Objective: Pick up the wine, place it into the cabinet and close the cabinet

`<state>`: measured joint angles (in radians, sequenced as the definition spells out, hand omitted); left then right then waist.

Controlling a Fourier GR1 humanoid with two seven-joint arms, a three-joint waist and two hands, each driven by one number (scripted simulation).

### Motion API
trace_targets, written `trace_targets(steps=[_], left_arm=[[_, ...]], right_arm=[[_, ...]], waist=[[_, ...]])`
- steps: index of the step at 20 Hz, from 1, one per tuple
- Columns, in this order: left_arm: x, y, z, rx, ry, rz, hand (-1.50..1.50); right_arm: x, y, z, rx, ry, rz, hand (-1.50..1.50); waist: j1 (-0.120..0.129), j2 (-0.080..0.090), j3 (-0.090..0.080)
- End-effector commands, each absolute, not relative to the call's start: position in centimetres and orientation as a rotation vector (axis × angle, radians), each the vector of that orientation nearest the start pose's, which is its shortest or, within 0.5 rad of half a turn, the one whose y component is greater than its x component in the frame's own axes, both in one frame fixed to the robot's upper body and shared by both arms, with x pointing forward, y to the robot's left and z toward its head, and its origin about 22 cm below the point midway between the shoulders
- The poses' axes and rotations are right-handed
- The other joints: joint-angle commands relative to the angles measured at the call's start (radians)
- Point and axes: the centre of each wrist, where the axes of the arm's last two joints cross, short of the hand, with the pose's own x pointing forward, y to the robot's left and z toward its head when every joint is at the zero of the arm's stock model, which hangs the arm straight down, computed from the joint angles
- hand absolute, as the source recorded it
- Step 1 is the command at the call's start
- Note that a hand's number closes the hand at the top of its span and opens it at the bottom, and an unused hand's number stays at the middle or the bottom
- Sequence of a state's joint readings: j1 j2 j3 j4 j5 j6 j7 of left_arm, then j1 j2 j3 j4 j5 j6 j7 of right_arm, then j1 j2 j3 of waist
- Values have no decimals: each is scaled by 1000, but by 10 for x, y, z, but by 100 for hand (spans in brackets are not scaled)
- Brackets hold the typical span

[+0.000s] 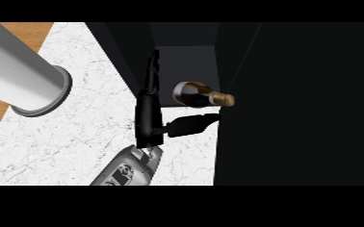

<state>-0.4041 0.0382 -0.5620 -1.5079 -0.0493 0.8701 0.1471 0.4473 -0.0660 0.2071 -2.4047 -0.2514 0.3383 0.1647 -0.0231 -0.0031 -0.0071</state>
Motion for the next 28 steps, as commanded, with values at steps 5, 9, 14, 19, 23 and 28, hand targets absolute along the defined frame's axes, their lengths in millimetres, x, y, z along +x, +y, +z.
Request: trace_targets(steps=[5,9,14,19,23,28], left_arm=[[243,116,62,-5,-1886,12,-150],[214,147,55,19,-1891,31,-150],[203,188,70,-82,-1911,0,-150],[197,204,62,-202,-1877,-70,-150],[183,232,71,-237,-1879,-69,150],[181,267,48,-230,-1879,-75,150]], right_arm=[[88,-226,168,373,-1877,264,-150],[89,-232,167,359,-1841,292,-150],[93,-242,165,376,-1826,339,150],[101,-233,148,439,-1728,592,150],[91,-239,167,376,-1715,714,150],[89,-242,167,436,-1746,647,150]], waist=[[18,1,5],[23,0,6],[24,-1,7],[18,-1,7],[23,-2,6],[22,1,6]])
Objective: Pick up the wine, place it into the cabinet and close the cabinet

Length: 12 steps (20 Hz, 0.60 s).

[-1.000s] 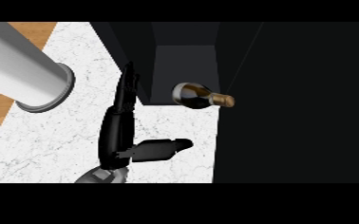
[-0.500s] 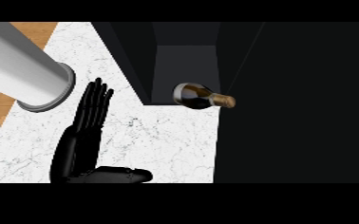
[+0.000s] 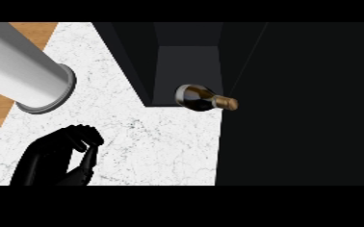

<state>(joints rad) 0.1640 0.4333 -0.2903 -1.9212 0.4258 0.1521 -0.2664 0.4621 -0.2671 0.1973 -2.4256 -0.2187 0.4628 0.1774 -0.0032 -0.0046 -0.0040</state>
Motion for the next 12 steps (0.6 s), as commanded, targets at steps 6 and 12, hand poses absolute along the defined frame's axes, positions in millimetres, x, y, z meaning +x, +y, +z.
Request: trace_targets(steps=[6,12], left_arm=[[194,301,54,-227,-1897,-75,150],[183,304,52,-232,-1878,-71,150]], right_arm=[[110,-232,137,614,-1720,594,150],[111,-209,166,723,-1677,709,150]], waist=[[5,5,3],[19,8,2]])
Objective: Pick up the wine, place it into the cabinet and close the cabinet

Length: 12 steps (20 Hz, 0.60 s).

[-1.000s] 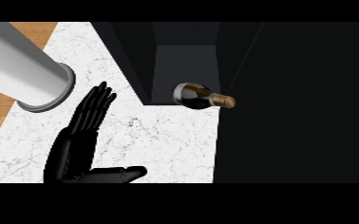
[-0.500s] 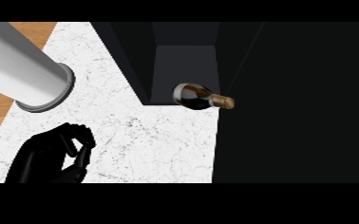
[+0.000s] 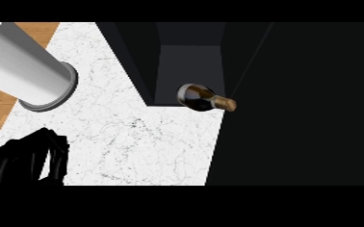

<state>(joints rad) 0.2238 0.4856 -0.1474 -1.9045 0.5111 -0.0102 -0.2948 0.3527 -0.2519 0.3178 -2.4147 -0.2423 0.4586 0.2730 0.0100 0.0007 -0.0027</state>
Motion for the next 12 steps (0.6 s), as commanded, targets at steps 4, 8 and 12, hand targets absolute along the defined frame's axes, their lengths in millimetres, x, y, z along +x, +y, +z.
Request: trace_targets(steps=[4,8,12], left_arm=[[178,306,61,-236,-1882,-80,150],[166,308,59,-248,-1868,-91,150],[170,313,68,-235,-1871,-79,150]], right_arm=[[118,-172,163,807,-1665,742,150],[116,-157,181,843,-1723,747,150],[156,-124,176,859,-1700,779,150]], waist=[[4,0,1],[8,-4,1],[13,0,1]])
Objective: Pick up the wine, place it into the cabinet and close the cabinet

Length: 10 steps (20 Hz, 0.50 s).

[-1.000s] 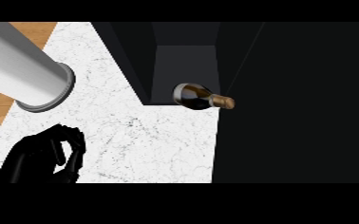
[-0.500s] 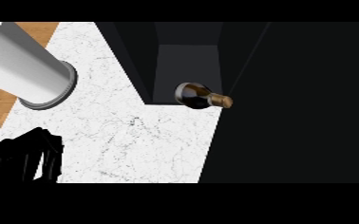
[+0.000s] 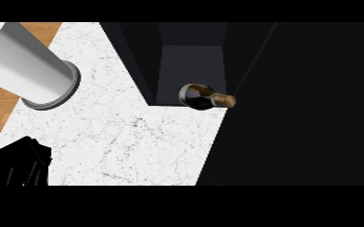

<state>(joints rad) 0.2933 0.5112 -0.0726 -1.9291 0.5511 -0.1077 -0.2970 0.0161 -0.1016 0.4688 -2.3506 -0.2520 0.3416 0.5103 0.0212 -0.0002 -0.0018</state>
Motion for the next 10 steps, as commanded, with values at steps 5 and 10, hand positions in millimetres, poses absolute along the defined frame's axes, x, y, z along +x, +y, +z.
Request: trace_targets(steps=[5,10], left_arm=[[178,324,63,-254,-1870,-83,150],[162,342,63,-249,-1861,-86,150]], right_arm=[[160,-92,209,884,-1694,756,150],[195,-63,225,896,-1672,703,150]], waist=[[-8,0,0],[0,-1,0]])
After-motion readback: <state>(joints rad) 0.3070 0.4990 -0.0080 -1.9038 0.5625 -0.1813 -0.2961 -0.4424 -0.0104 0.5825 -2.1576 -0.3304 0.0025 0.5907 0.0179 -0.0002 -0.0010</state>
